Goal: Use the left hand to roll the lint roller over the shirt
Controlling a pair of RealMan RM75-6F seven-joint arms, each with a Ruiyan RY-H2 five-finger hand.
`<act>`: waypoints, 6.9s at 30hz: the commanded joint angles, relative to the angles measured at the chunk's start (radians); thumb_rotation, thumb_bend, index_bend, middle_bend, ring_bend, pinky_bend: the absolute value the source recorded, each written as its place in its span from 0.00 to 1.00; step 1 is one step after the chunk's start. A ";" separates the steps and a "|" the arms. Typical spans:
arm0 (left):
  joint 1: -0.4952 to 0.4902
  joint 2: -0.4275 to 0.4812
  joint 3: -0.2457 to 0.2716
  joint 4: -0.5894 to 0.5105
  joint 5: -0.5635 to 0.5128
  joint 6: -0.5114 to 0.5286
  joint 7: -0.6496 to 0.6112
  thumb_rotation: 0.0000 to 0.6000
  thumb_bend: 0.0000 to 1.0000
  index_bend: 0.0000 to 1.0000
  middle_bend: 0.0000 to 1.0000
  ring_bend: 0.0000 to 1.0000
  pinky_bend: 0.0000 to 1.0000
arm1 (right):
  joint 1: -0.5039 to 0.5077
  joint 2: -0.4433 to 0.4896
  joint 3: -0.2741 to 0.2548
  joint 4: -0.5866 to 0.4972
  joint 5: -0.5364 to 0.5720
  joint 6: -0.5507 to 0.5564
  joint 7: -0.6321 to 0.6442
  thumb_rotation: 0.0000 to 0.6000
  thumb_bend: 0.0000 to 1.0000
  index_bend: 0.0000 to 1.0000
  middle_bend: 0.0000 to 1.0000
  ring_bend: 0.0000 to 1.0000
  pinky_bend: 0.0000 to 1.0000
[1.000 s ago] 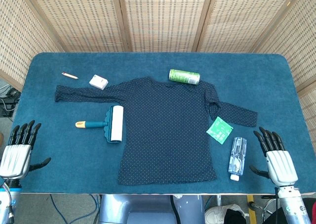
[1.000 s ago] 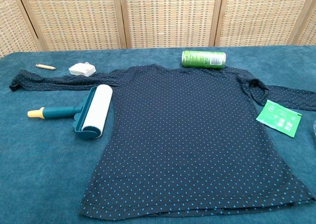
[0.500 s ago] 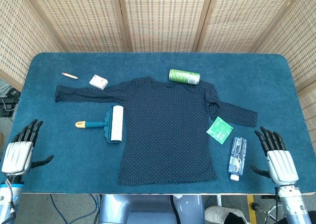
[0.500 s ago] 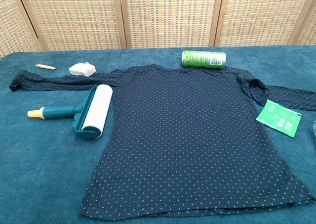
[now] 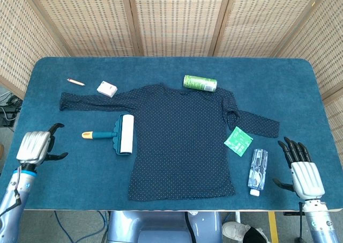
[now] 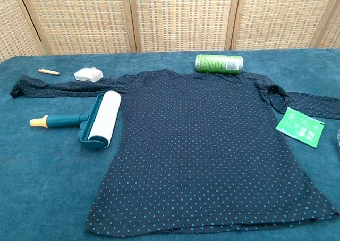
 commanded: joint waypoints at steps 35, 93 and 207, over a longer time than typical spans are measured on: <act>-0.385 -0.279 0.058 0.337 -0.430 -0.225 0.345 1.00 0.30 0.45 0.87 0.71 0.65 | 0.017 -0.026 0.009 0.039 0.045 -0.048 -0.014 1.00 0.02 0.00 0.00 0.00 0.00; -0.585 -0.279 0.049 0.198 -0.612 -0.110 0.652 1.00 0.58 0.92 0.89 0.74 0.68 | 0.025 -0.028 0.015 0.057 0.075 -0.078 0.005 1.00 0.02 0.00 0.00 0.00 0.00; -0.981 -0.691 -0.069 0.469 -1.034 -0.050 0.943 1.00 0.55 0.92 0.90 0.75 0.72 | 0.045 -0.009 0.022 0.090 0.130 -0.164 0.096 1.00 0.02 0.00 0.00 0.00 0.00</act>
